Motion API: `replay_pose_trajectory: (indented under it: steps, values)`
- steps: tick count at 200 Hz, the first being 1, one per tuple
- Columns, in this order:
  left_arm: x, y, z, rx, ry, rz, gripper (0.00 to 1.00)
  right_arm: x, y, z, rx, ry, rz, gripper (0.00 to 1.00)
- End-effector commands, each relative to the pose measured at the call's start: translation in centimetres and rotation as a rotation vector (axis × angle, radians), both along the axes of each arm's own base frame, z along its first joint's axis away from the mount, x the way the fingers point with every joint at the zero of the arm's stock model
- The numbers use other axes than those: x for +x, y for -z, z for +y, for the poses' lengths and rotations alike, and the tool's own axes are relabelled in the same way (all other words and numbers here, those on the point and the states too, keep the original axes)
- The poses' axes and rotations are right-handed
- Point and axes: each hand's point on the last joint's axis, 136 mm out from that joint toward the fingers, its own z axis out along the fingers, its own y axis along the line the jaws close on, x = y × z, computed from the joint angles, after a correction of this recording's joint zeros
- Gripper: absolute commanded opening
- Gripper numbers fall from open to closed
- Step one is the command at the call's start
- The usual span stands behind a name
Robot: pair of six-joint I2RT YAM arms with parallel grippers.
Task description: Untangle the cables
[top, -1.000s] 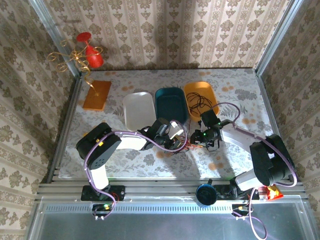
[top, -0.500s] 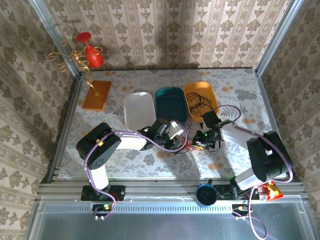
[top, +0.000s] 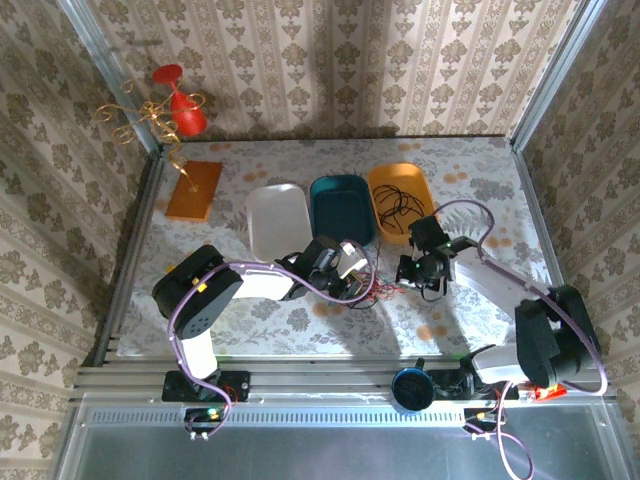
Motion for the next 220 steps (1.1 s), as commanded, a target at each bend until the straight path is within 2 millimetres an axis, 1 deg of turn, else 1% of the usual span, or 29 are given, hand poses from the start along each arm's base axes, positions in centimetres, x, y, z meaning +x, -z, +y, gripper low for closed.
replay_pose_trajectory:
  steps: [1,24,56,75,91,120,151,184,205,220]
  values:
    - [-2.0,4.2,2.4,0.158,0.028,0.085,0.23,1.3,-3.6,-3.2,-0.169,0.035,-0.123,0.0]
    - [-2.1,4.3,2.4,0.159,0.029,0.086,0.26,2.2,-6.2,-4.2,-0.231,0.031,-0.21,0.0]
    - [-2.1,4.3,2.3,0.158,0.029,0.089,0.26,2.9,-8.3,-5.1,-0.288,0.028,-0.27,0.0]
    - [-2.1,4.3,2.3,0.157,0.028,0.091,0.26,3.1,-9.7,-6.5,-0.346,0.078,-0.312,0.0]
    - [-2.1,4.3,2.3,0.157,0.028,0.09,0.26,3.3,-11.6,-8.1,-0.394,0.138,-0.36,0.0]
    - [-2.1,4.3,2.4,0.158,0.027,0.091,0.26,3.4,-16.4,-11.3,-0.468,0.265,-0.475,0.0]
    - [-2.1,4.4,2.4,0.16,0.027,0.093,0.26,3.0,-22.4,-14.4,-0.513,0.394,-0.629,0.0]
    - [-2.0,4.4,2.4,0.16,0.026,0.095,0.26,2.4,-28.5,-16.1,-0.528,0.499,-0.807,0.0]
    - [-2.1,4.5,2.4,0.16,0.026,0.096,0.26,1.8,-31.5,-16.8,-0.515,0.556,-0.91,0.0]
    - [-2.1,4.5,2.4,0.16,0.024,0.097,0.27,1.7,-33.4,-16.6,-0.474,0.57,-0.99,0.0]
